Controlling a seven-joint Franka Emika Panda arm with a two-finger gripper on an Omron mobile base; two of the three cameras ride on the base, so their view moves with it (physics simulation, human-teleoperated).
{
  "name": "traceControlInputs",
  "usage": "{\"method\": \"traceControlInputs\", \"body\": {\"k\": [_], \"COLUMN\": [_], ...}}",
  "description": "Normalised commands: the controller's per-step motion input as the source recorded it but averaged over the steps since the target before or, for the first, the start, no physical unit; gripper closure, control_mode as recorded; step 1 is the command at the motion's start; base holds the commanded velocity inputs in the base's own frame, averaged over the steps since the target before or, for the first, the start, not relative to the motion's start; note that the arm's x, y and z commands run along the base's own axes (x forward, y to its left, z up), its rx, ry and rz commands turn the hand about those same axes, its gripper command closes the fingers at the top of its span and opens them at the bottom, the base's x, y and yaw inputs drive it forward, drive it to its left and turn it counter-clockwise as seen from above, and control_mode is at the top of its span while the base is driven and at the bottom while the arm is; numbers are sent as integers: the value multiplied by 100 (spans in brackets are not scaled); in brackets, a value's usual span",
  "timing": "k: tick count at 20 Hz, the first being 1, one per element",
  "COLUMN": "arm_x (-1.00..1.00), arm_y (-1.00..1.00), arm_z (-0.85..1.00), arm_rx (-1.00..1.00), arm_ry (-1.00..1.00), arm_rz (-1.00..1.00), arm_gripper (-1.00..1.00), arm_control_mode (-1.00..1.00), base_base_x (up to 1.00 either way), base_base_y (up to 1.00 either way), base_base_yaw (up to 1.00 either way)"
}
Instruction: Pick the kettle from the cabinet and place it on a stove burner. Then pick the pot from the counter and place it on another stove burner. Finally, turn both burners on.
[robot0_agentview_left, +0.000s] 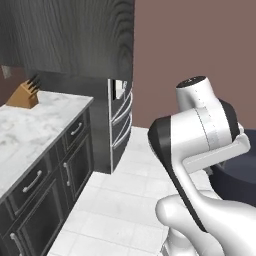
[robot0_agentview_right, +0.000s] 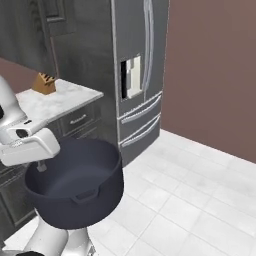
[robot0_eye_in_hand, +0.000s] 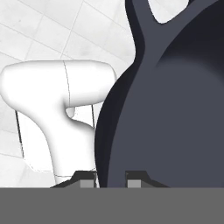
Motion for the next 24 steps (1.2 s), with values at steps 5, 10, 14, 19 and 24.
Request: {"method": "traceControlInputs", "body": {"k": [5, 10, 14, 19, 24], "arm_x": [0, 0, 0, 0, 0], "arm_y": [0, 0, 0, 0, 0], "arm_z": [0, 0, 0, 0, 0], "arm_rx": [0, 0, 0, 0, 0], "arm_ry": [0, 0, 0, 0, 0], "arm_rz": [0, 0, 0, 0, 0], "arm_gripper": [100, 100, 100, 100, 100], "arm_control_mode": [100, 100, 100, 100, 100], "base_base_x": [0, 5, 21, 33, 45], "base_base_y": [-53, -53, -53, -49, -45], "base_base_yaw": [-17, -15, -13, -11, -9]}}
